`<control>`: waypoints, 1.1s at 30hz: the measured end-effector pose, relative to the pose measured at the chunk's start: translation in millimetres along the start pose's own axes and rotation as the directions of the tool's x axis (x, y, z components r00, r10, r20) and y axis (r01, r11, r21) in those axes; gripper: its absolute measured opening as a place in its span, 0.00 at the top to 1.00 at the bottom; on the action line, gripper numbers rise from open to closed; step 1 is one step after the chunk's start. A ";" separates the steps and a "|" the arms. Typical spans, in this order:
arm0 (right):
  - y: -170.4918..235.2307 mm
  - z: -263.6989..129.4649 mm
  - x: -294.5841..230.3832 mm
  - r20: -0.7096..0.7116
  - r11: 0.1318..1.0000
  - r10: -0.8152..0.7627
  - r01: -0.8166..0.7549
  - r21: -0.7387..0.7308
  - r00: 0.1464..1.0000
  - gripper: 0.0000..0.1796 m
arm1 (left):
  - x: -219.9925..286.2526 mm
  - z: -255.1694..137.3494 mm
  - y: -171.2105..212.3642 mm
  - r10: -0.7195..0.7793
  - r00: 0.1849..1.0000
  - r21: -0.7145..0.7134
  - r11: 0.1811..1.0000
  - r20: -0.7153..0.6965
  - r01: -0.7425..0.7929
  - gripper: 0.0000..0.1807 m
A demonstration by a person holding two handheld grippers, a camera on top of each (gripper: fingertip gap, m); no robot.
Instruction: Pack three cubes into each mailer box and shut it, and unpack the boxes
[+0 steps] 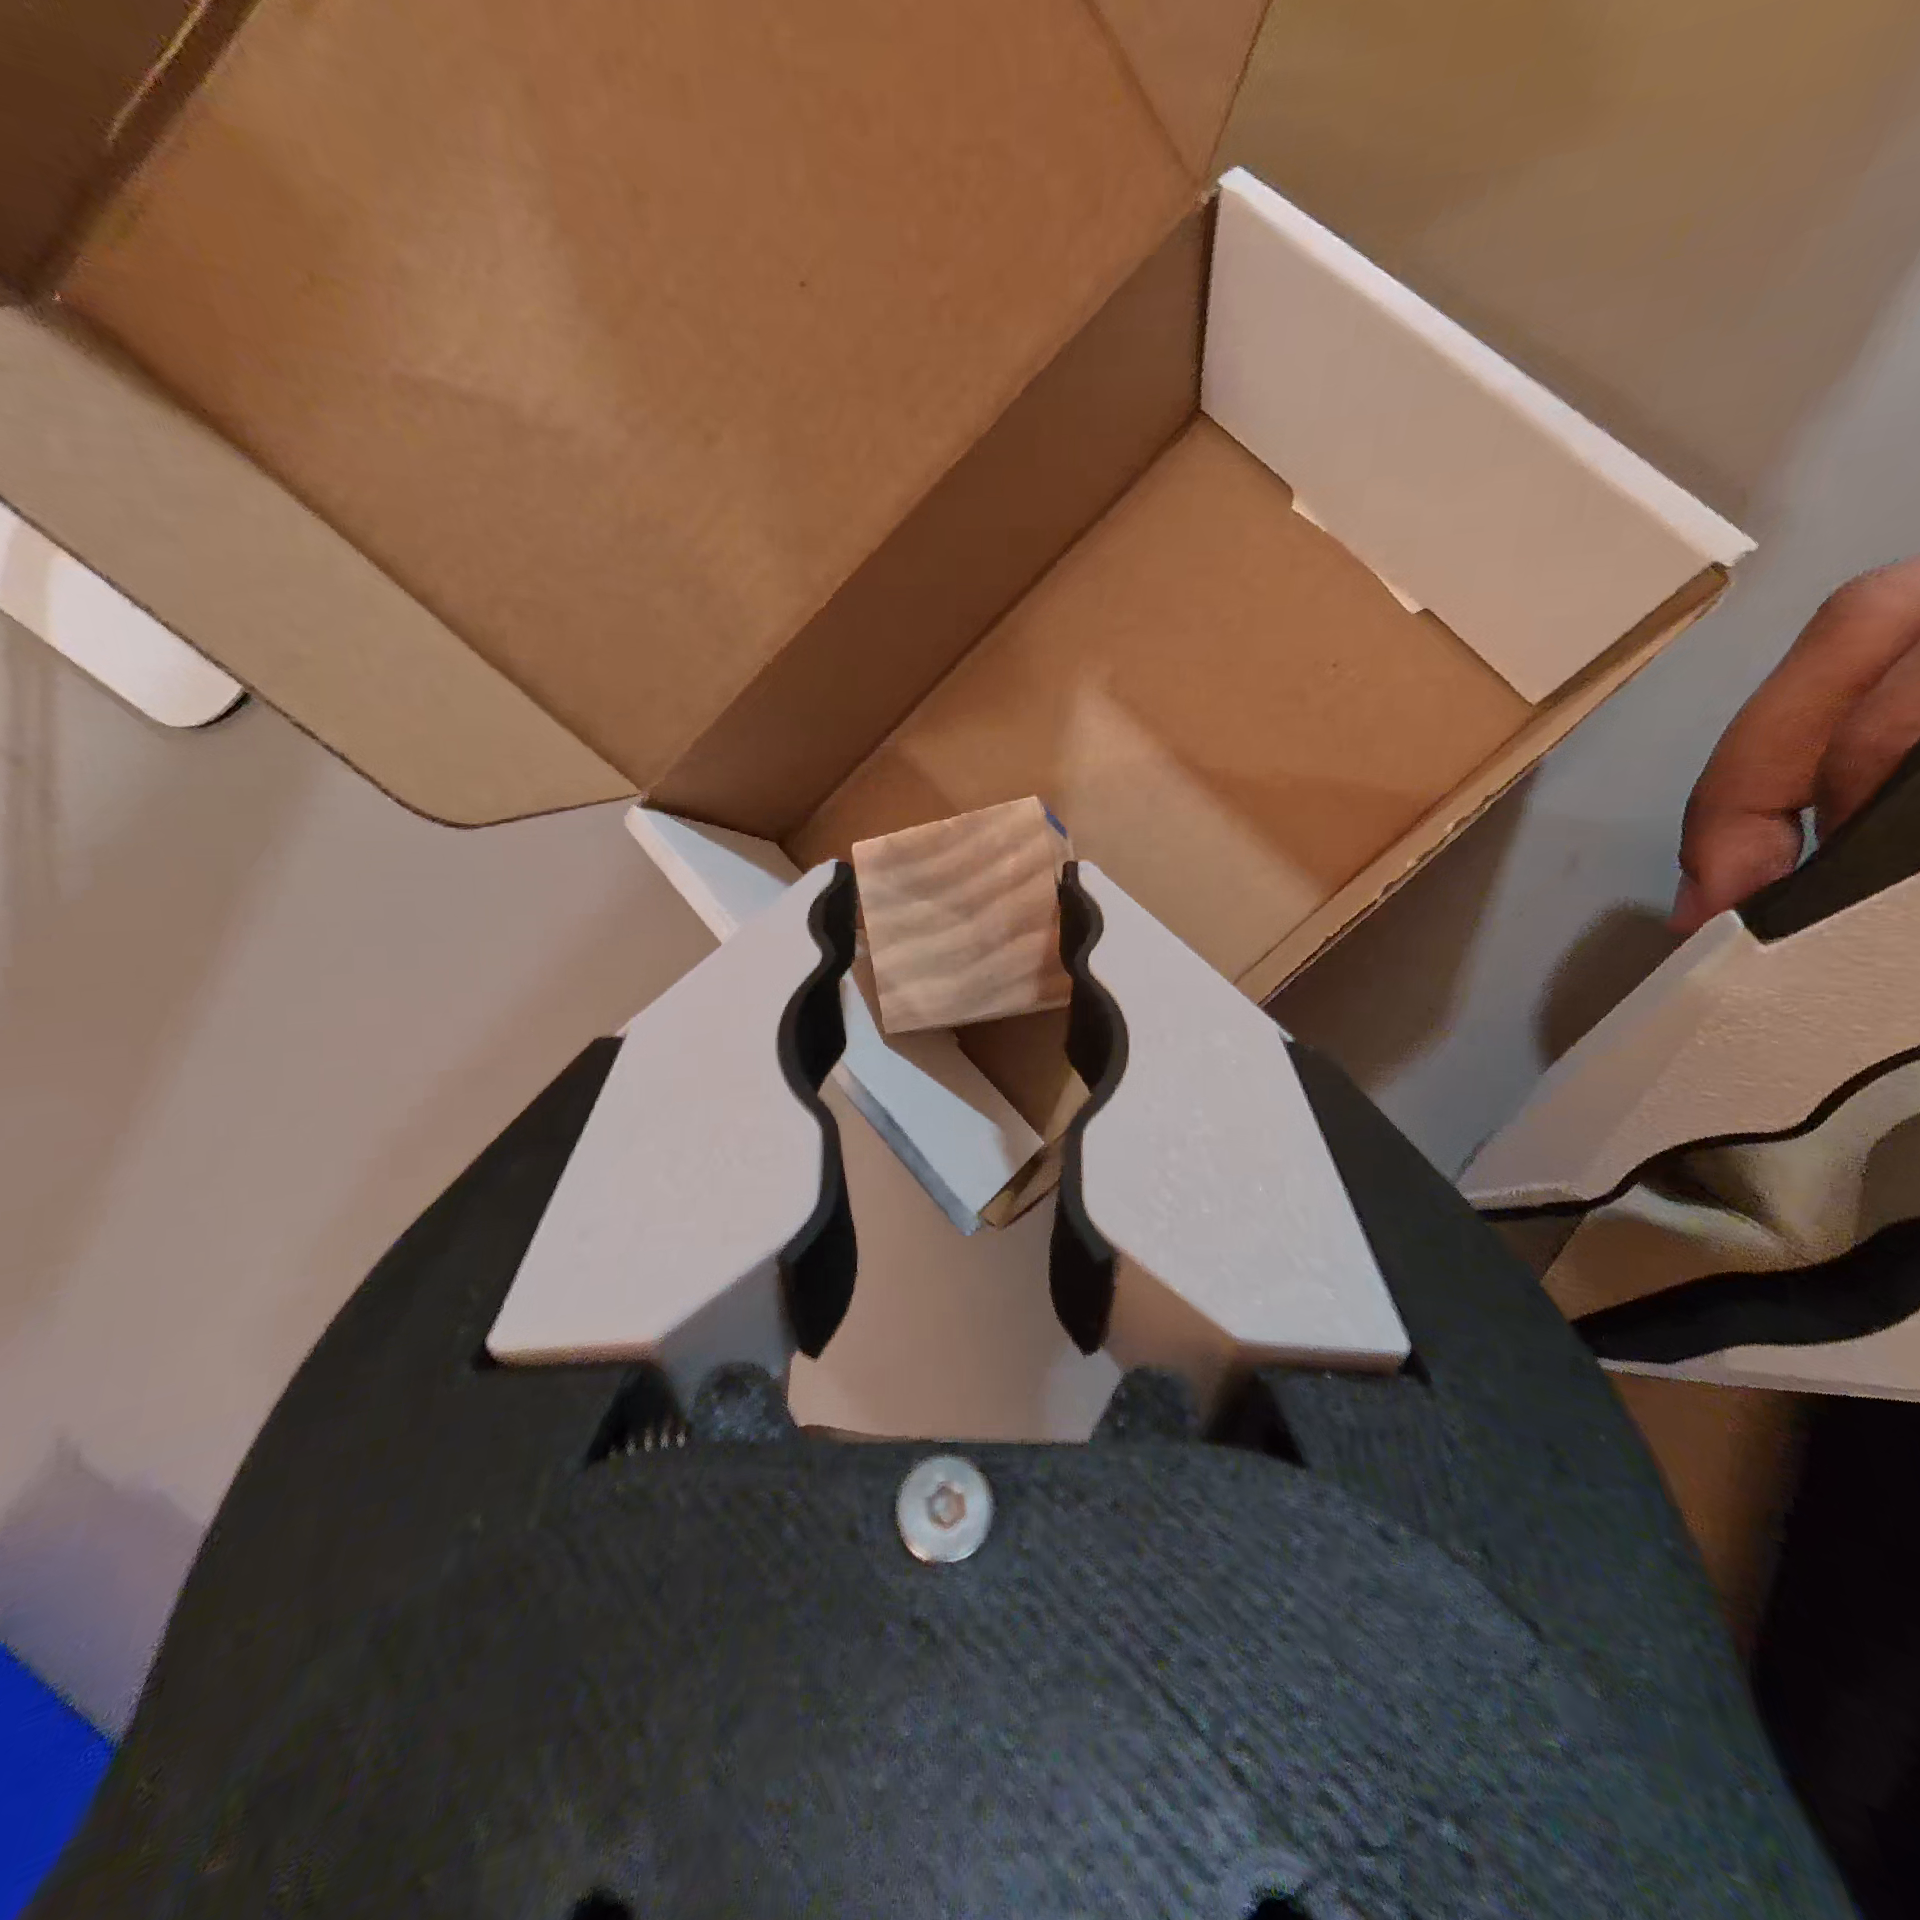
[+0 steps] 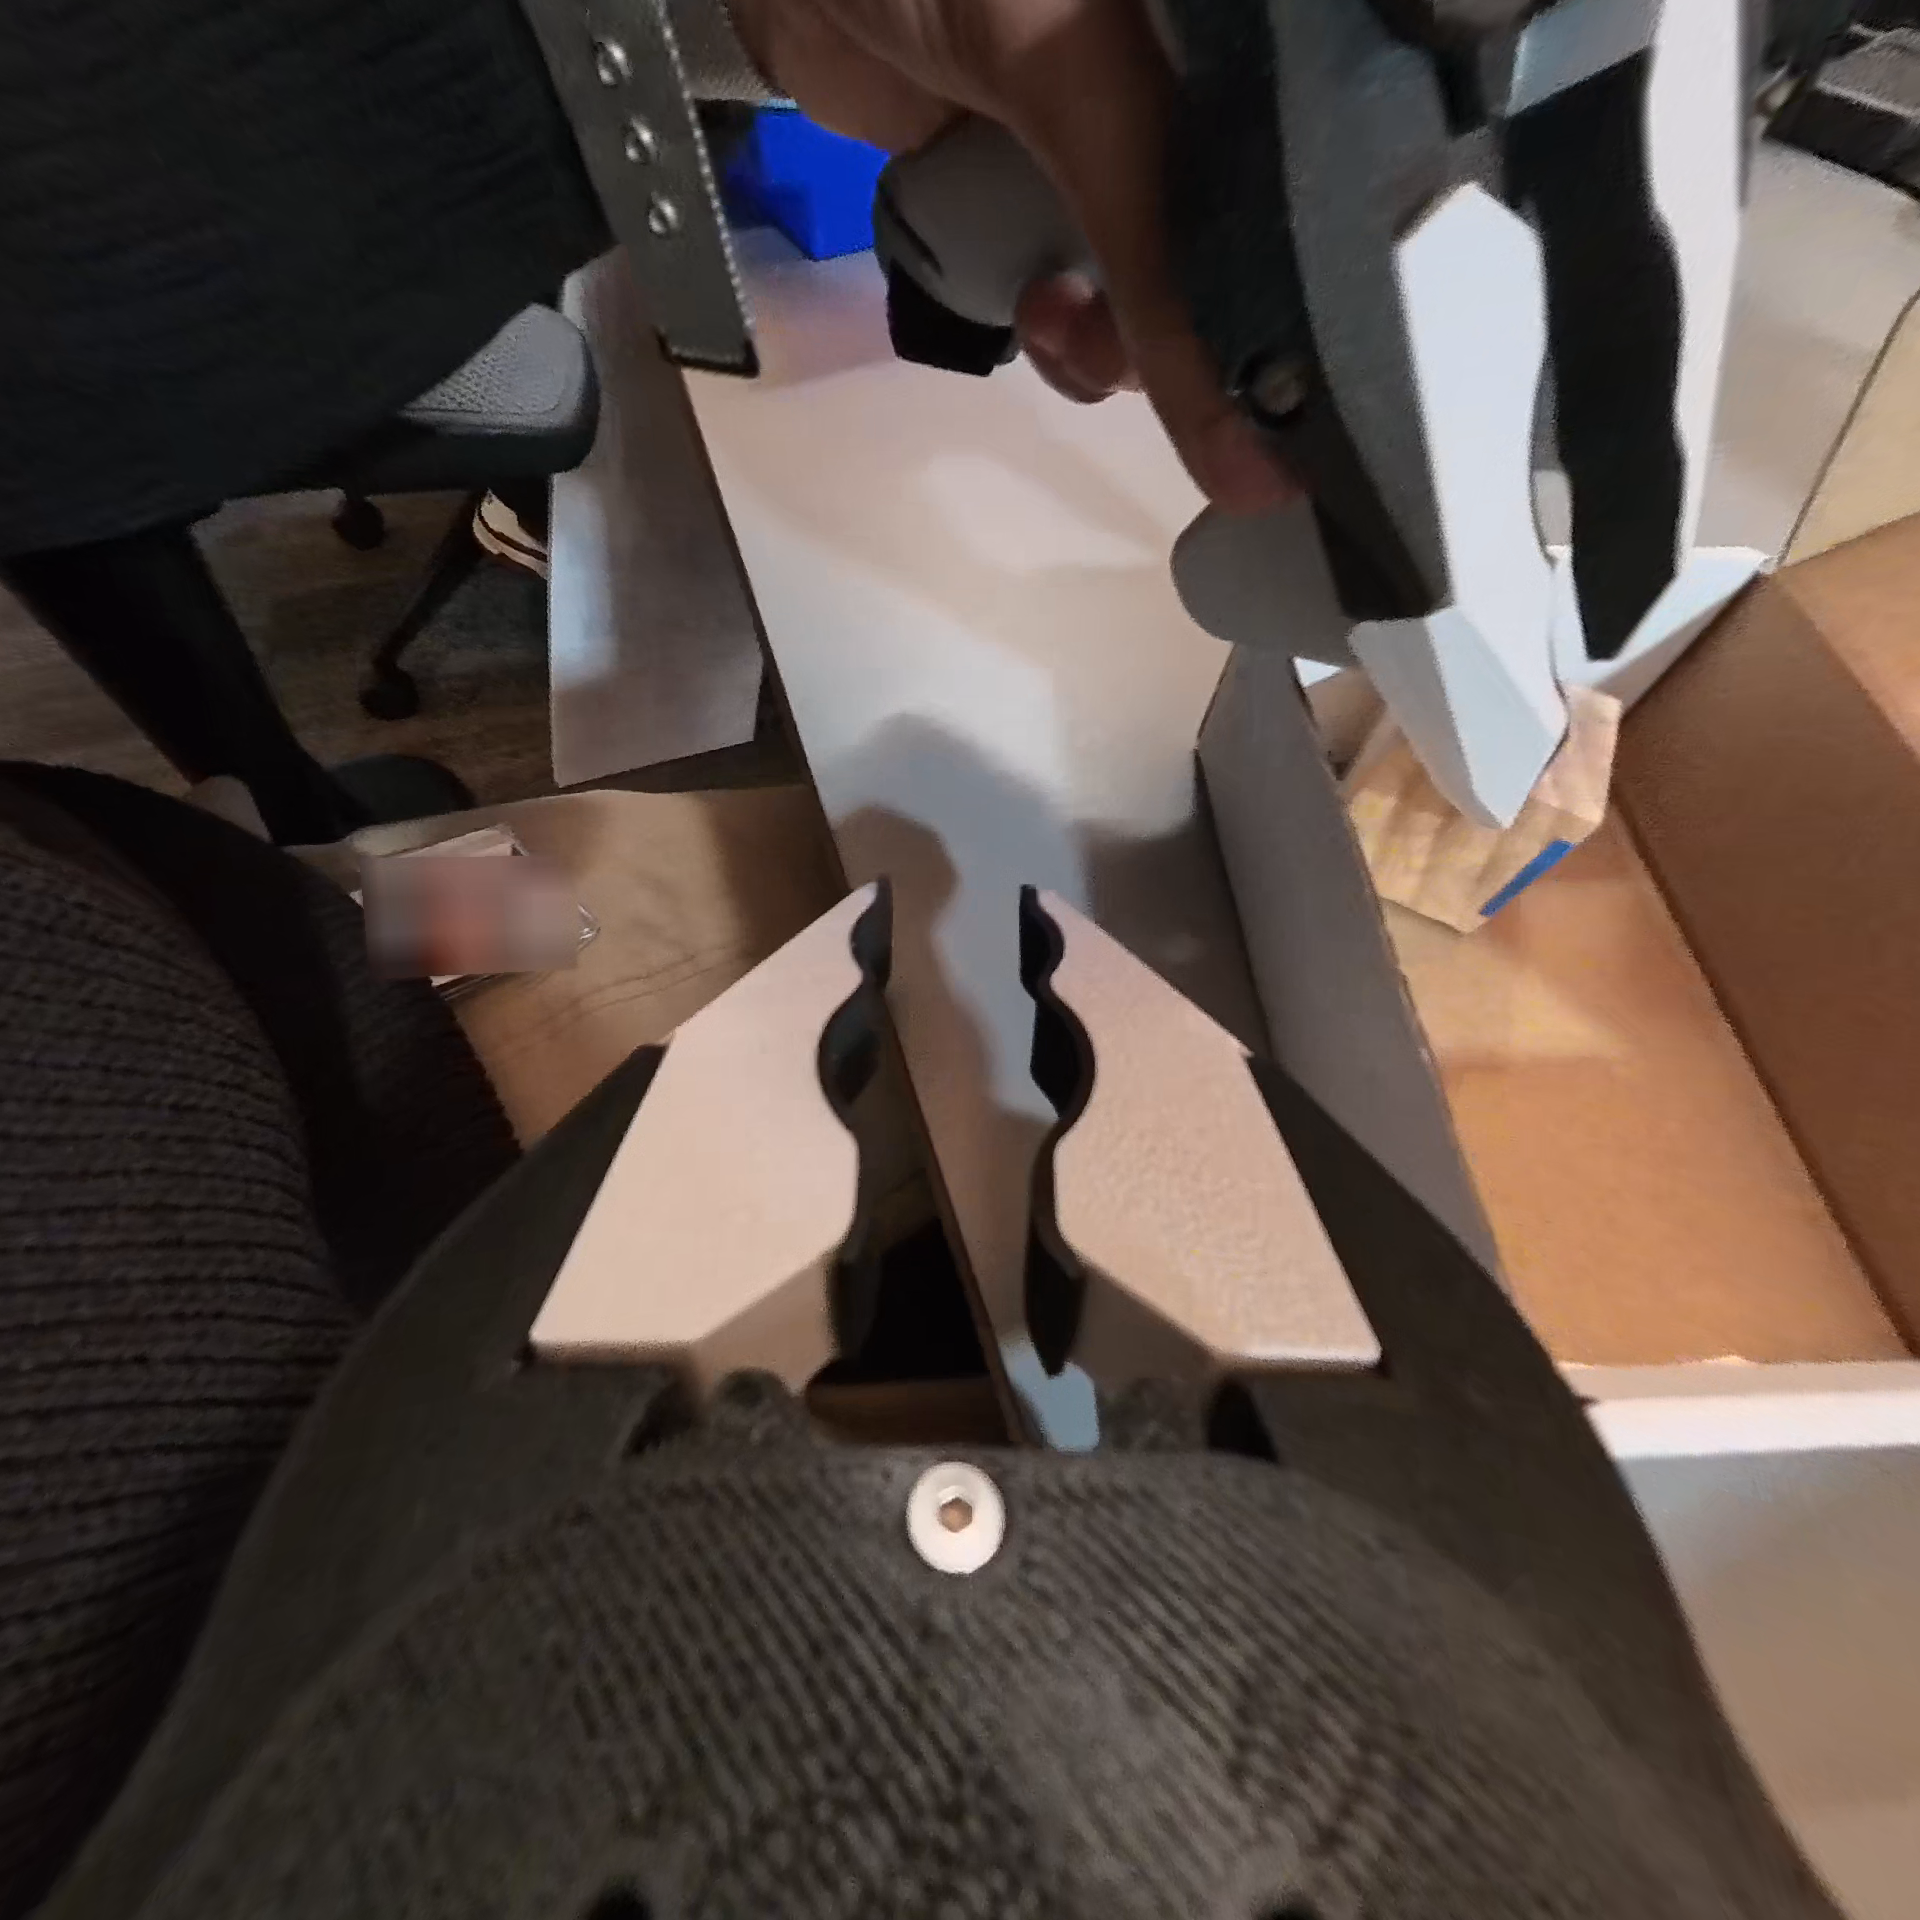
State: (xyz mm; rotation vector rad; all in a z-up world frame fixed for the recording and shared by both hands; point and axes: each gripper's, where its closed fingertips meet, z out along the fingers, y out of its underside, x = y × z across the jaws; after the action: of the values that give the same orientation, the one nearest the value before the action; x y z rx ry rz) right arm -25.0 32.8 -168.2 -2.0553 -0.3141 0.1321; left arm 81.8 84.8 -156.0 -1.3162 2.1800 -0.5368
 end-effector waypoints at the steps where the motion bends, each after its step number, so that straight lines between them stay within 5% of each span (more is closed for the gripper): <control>1: 0.2 0.0 1.0 -0.002 1.000 0.000 0.000 -0.001 1.000 0.87 | -0.8 -0.1 0.4 -0.013 1.000 -0.004 1.000 0.008 0.013 0.78; 15: 4.5 1.8 -2.2 -0.005 0.999 -0.026 0.026 -0.023 1.000 0.87 | -14.0 3.3 -5.5 -0.130 0.988 0.033 0.991 0.079 0.128 0.72; 25: 5.4 1.2 -1.5 -0.009 0.999 -0.032 0.032 -0.027 0.999 0.88 | -24.2 -0.3 -15.4 -0.211 0.967 0.101 0.975 0.139 0.198 0.87; 33: -12.3 -5.9 4.8 -0.029 0.998 -0.009 0.011 0.061 1.000 0.92 | -34.4 -18.4 -21.6 -0.282 0.957 0.168 0.949 0.073 0.267 0.86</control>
State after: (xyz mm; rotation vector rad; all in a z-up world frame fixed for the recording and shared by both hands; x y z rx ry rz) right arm -21.2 34.7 -154.4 -1.9928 -0.2993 0.1052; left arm 98.2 107.0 -121.0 -1.5355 1.8466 -0.7198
